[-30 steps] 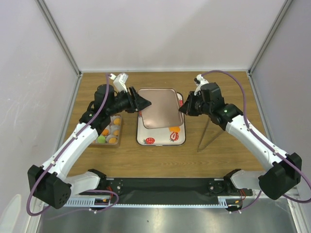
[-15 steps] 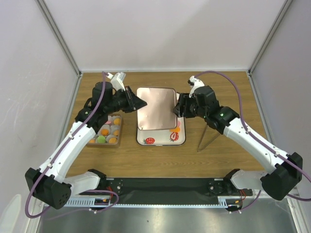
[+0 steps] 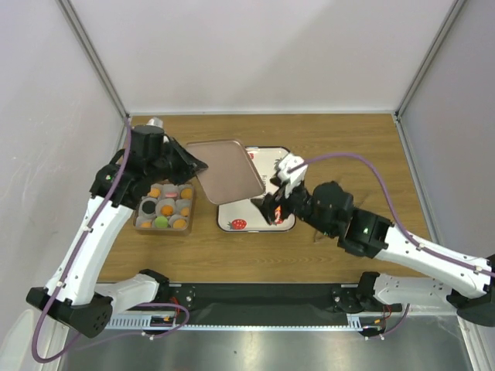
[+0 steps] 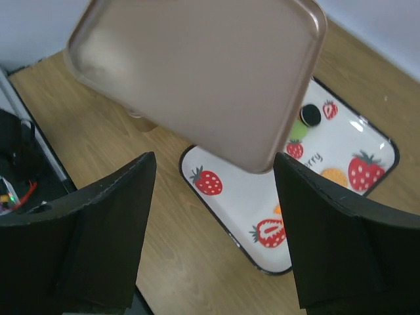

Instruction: Pack the cookies

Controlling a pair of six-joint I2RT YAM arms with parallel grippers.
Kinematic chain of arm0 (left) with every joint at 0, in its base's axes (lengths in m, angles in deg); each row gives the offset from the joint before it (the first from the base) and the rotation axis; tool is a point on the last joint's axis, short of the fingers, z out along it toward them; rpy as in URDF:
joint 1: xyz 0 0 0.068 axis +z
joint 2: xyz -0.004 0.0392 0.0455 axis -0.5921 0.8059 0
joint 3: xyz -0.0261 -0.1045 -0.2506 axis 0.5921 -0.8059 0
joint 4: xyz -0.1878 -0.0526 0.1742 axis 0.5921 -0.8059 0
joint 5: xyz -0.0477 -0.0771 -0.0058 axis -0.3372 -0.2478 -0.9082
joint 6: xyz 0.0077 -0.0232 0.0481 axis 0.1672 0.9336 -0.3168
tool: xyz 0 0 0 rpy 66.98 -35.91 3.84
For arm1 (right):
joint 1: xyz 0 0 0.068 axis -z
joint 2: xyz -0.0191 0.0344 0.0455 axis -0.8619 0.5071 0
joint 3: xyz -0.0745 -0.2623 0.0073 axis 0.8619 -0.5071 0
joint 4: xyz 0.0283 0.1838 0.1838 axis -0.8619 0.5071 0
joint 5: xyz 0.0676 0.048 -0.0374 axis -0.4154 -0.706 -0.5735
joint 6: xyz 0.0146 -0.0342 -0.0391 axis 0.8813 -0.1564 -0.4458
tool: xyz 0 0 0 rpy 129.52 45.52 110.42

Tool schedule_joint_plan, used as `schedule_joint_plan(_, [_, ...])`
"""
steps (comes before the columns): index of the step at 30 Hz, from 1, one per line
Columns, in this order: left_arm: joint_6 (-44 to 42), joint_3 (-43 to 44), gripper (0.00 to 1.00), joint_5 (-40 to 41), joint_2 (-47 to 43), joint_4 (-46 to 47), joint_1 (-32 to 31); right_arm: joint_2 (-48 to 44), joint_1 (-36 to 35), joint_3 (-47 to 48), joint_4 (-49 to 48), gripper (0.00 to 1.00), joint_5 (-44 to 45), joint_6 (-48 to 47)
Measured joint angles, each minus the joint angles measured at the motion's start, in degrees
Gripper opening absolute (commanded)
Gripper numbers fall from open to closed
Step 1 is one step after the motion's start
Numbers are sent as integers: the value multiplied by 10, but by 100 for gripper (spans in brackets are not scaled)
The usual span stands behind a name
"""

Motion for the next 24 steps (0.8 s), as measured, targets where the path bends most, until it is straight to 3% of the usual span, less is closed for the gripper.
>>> schedule_joint_plan(9, [108,24,0,20,3,-109,34,61,-156,-52,-133,78,113,-210])
schedule_joint_plan(15, [123,36,0,4,10,-125,37,121,-161,-55,-212,75,159,-307])
schedule_joint_plan(24, [125,39,4,-20,11,-135,38,180,-155,-54,-296,55,188,-416])
